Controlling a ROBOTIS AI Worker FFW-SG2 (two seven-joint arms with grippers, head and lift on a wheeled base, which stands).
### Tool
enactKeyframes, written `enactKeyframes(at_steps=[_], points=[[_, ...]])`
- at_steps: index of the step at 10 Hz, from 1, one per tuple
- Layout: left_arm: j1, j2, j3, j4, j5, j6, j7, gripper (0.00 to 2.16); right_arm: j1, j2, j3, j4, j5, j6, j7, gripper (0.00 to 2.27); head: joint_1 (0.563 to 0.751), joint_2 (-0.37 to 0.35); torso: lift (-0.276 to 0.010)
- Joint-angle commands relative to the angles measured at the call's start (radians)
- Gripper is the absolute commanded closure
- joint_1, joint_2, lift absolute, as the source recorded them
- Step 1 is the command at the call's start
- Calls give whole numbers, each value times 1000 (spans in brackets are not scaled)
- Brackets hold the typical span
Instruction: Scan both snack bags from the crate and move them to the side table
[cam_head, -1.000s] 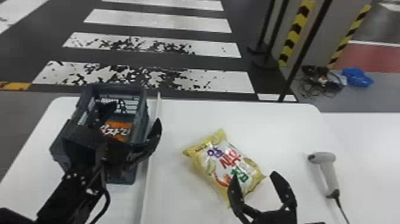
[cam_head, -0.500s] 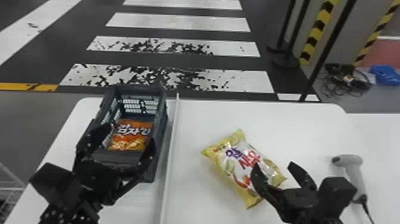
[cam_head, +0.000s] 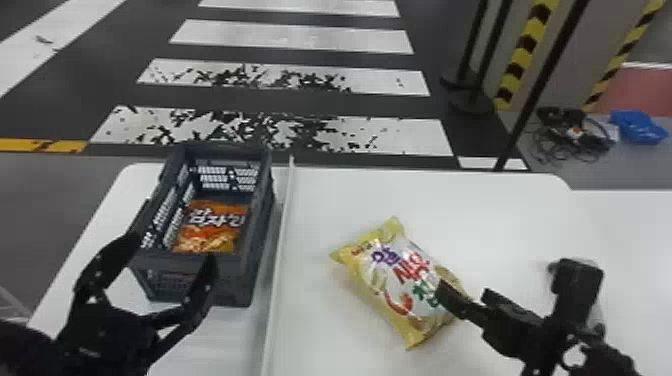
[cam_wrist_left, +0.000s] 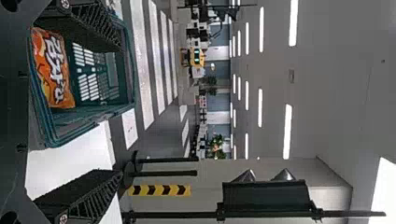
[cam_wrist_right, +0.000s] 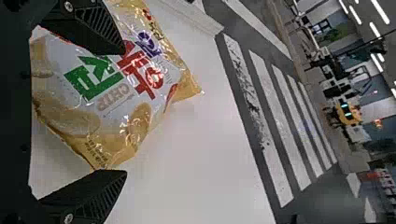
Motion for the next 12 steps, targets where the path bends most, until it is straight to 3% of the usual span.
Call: enactKeyframes(at_steps=[1, 5, 9, 12], points=[[14, 0, 9, 13, 19, -11, -3, 70, -52, 0, -75, 3, -87, 181, 10, 90, 695, -37, -99], [20, 4, 17, 27, 61, -48, -26, 80, -153, -5, -179, 135, -184, 300, 78, 90, 695, -48, -99], [25, 4, 24, 35, 67, -48, -26, 80, -253, -20, -183, 307, -181, 288, 116, 90, 695, -40, -99], [26, 1, 24, 42, 67, -51, -28, 80, -274, -37, -179, 373, -156, 251, 116, 90, 695, -48, -99]])
